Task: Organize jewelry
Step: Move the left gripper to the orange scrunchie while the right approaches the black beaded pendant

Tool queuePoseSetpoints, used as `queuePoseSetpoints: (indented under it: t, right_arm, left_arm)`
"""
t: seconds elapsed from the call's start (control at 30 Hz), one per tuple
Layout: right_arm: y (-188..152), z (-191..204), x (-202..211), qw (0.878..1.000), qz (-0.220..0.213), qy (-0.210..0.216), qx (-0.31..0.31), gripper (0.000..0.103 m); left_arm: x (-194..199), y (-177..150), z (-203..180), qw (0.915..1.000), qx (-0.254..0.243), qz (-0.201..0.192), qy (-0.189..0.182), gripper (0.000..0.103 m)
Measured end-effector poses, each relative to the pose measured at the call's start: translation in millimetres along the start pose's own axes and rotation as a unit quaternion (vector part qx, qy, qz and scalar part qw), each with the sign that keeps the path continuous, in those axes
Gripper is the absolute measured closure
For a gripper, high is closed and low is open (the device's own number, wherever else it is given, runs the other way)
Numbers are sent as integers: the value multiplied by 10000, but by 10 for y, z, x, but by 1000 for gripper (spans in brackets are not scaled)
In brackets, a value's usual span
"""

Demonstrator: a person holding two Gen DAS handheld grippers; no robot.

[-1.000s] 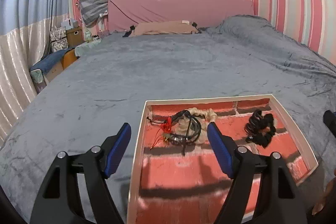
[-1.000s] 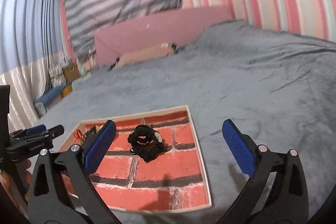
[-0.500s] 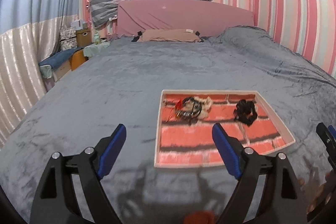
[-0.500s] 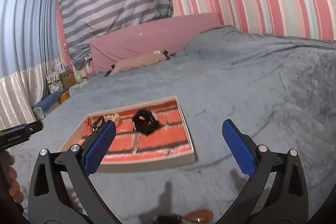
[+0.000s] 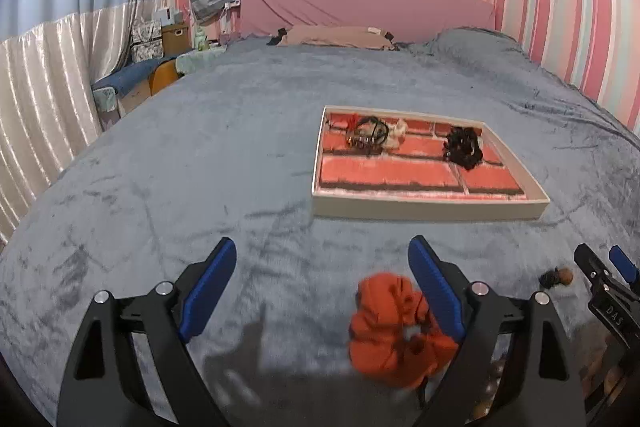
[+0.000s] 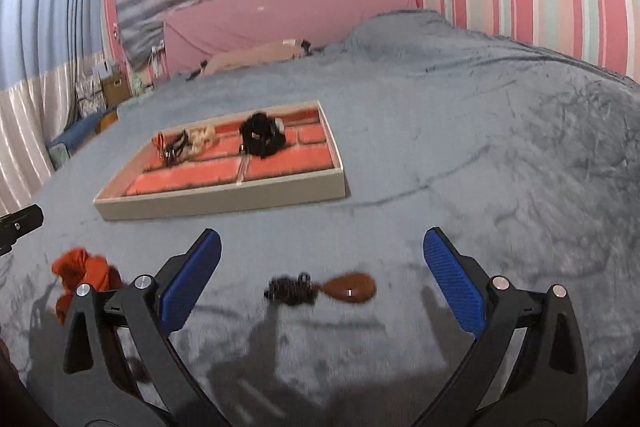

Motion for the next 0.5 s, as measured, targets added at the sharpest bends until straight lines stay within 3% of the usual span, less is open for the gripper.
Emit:
queuePoseSetpoints:
  t: [0.5]
  right_arm:
    - [-159, -58, -15, 9959, 837, -81, 321, 5]
  left_arm:
    - [7, -288, -71, 9995, -123, 301, 20, 17]
Point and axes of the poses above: each gripper's, at about its wrist camera, not at the fingertips, and x roughly against the way its jaws point, z to its left, y to its top, the point moved 2 cm from there along -x, roughly the way its jaws point, and after that the axes turned 5 degrees about -x, right-handed, at the moved point
